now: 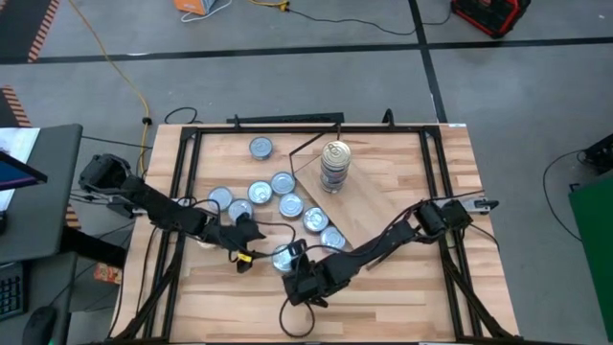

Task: Stack canned seafood by type on shelf
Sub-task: Adjust the green tuna can

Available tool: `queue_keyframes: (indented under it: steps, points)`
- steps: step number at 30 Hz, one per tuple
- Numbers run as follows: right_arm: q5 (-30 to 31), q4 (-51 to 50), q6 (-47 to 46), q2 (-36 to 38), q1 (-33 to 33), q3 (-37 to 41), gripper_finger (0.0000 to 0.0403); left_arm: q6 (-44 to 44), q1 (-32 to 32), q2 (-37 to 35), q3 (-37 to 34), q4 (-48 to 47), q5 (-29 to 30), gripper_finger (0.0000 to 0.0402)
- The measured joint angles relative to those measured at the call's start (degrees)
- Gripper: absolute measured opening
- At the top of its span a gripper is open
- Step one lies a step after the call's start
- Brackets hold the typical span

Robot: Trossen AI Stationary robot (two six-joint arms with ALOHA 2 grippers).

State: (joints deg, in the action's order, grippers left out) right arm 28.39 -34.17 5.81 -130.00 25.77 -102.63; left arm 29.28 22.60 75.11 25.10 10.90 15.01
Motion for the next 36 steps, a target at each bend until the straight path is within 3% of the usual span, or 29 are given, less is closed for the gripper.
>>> queue_keyframes:
  steps: [7, 10, 16, 20, 29, 36]
  points:
    - [0.13, -8.60, -6.11, 3.69, -1.96, -0.24, 0.0188, -0.50, 2.22, -0.01, 0.00, 0.28, 1.87, 0.0277]
    - [-3.78, -12.28, -6.59, 3.85, -3.98, -0.24, 0.0204, 0.95, 4.09, 0.00, 0.00, 0.20, 2.32, 0.0277]
    - [-9.51, -13.35, -8.89, 3.85, -7.49, -0.06, 0.0211, 2.57, 9.02, -0.01, 0.00, 0.15, 10.74, 0.0277]
    - [-14.05, -12.39, -8.99, 3.79, -8.79, -0.06, 0.0217, 2.70, 10.70, 0.00, 0.00, 0.61, 12.45, 0.0277]
    - [-13.80, -9.10, -11.85, 3.93, -8.10, 2.64, 0.0216, 10.98, 12.78, 0.00, 0.00, 2.43, 15.25, 0.0277]
    - [-13.26, 0.77, -12.35, 8.88, -7.49, 11.73, 0.0200, 4.64, 17.07, 0.00, -0.02, 7.23, 17.31, 0.0277]
